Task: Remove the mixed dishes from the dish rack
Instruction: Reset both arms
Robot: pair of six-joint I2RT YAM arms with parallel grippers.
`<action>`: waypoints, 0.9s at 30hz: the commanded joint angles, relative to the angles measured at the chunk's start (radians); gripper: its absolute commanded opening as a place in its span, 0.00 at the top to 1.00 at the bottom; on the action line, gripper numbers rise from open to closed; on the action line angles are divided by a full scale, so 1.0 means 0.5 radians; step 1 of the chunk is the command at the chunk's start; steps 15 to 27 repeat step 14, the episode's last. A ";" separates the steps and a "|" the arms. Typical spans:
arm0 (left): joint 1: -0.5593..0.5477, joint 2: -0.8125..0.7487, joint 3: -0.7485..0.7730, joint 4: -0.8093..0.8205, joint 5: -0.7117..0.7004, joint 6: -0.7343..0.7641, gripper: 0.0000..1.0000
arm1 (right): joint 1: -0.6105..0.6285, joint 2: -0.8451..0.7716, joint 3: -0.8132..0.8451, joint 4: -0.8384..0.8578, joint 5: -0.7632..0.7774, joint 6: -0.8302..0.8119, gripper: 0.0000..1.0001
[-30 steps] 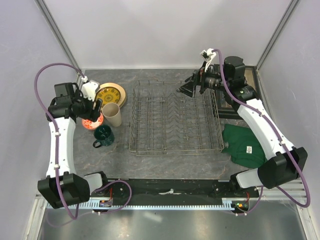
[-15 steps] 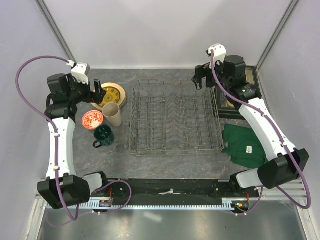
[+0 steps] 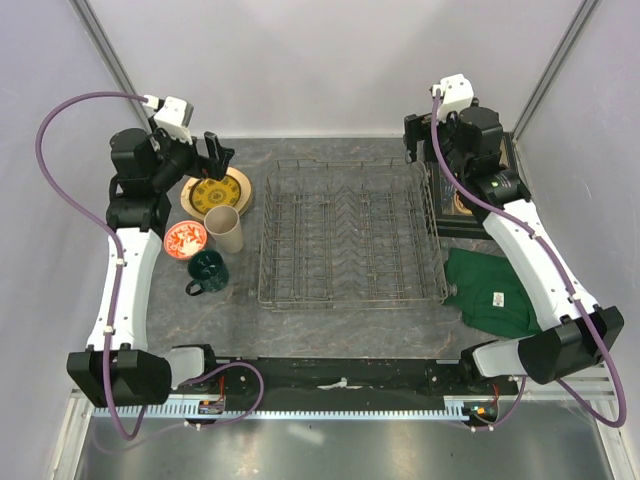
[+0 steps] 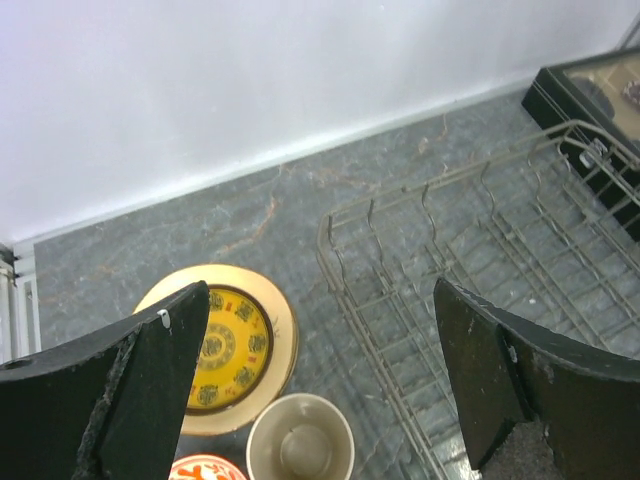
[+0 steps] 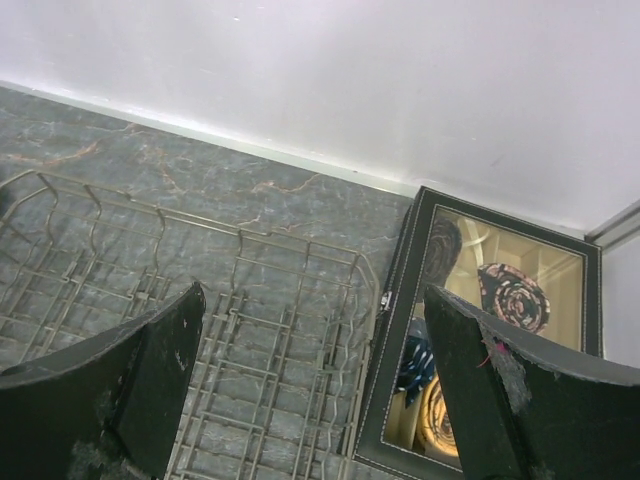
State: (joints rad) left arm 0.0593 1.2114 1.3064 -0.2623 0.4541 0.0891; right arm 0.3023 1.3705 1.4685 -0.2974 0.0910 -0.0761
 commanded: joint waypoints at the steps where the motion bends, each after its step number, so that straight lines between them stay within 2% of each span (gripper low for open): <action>1: -0.030 -0.008 0.075 0.169 -0.123 -0.111 0.01 | -0.006 -0.072 0.064 0.070 0.088 -0.038 0.02; 27: -0.054 -0.051 0.014 0.190 -0.114 -0.132 0.01 | -0.009 -0.066 0.036 0.070 0.045 -0.032 0.02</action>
